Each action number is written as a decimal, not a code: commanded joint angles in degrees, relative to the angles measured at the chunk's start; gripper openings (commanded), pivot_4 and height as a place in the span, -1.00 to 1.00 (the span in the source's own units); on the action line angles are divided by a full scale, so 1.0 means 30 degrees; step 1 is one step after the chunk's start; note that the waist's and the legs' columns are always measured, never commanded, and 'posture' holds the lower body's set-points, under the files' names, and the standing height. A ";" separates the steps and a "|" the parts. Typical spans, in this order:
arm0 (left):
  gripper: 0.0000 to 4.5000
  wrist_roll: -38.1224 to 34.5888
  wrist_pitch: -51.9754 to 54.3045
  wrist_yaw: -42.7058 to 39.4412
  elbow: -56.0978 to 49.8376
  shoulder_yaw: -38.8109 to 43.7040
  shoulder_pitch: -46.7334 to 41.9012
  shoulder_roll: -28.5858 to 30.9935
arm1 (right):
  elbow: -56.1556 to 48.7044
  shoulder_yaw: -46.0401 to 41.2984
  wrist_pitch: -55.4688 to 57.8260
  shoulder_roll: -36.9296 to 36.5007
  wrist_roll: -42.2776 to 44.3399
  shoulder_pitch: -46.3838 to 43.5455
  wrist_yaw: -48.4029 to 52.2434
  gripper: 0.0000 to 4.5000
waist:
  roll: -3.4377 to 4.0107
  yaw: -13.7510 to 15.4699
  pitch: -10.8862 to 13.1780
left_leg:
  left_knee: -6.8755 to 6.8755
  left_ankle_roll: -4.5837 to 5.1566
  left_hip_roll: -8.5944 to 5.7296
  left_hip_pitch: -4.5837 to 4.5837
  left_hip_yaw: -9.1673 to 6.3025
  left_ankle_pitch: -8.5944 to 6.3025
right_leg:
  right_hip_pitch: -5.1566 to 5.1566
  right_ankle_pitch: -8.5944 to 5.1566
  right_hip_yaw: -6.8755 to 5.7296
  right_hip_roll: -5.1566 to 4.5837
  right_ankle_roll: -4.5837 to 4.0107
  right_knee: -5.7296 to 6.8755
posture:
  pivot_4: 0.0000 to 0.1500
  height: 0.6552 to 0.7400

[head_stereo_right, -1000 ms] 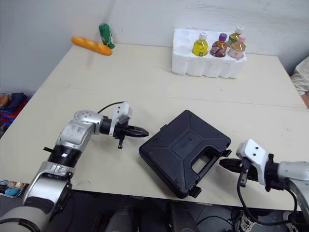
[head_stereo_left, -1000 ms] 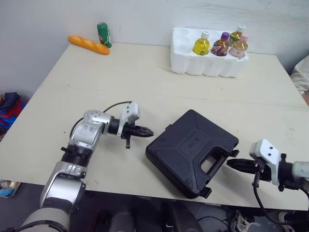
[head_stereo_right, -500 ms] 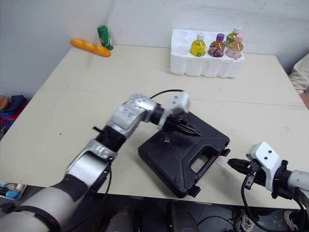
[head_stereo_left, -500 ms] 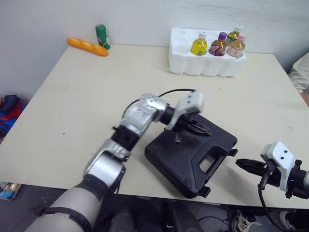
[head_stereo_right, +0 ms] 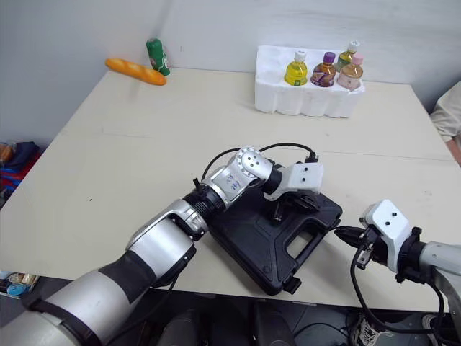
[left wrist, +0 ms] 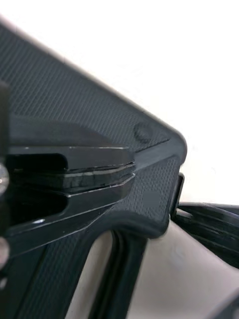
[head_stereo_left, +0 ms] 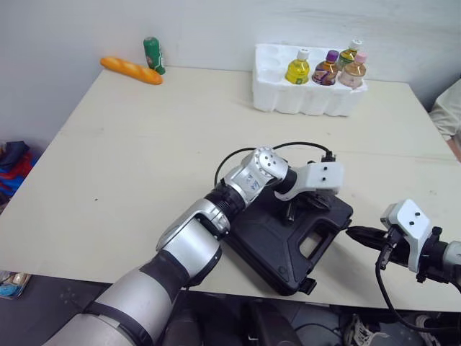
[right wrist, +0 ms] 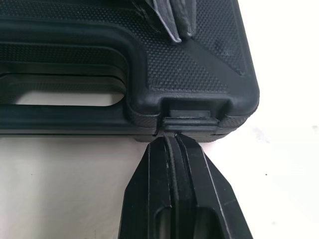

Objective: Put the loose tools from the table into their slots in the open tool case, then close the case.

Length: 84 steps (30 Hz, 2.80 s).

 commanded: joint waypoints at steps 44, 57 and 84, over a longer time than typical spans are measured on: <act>-0.99 -0.3406 0.6654 -0.8119 -1.9049 -0.4931 0.7708 0.9651 | -0.9165 0.2454 0.2745 0.0761 0.2302 0.6343 -0.0285 -1.00 | 0.0142 -0.0307 -0.0030 | -0.0270 -0.0106 -0.0002 0.0171 -0.0021 0.0165 | 0.0060 -0.0061 0.0004 -0.0009 -0.0081 0.0008 | 1.00 0.86; -0.99 -0.2111 0.5456 -0.7277 -1.7175 -0.5523 0.7699 0.9331 | -0.8857 0.3104 0.2884 0.1056 0.3187 0.4213 -0.1329 -1.00 | -0.0037 -0.0163 -0.0157 | -0.0279 0.0019 -0.0014 0.0245 -0.0034 0.0094 | 0.0356 -0.0047 -0.0024 -0.0073 -0.0076 -0.0196 | 1.00 0.86; -0.99 -0.6481 1.1120 -0.7562 -1.7170 -0.0955 0.5061 0.7284 | -0.7789 0.0324 0.3147 -0.0873 0.2563 0.5941 0.0445 -1.00 | 0.0064 0.0116 -0.0098 | -0.0270 0.0063 -0.0039 -0.0102 -0.0050 0.0116 | -0.0060 0.0061 -0.0050 -0.0078 0.0033 -0.0234 | 1.00 0.86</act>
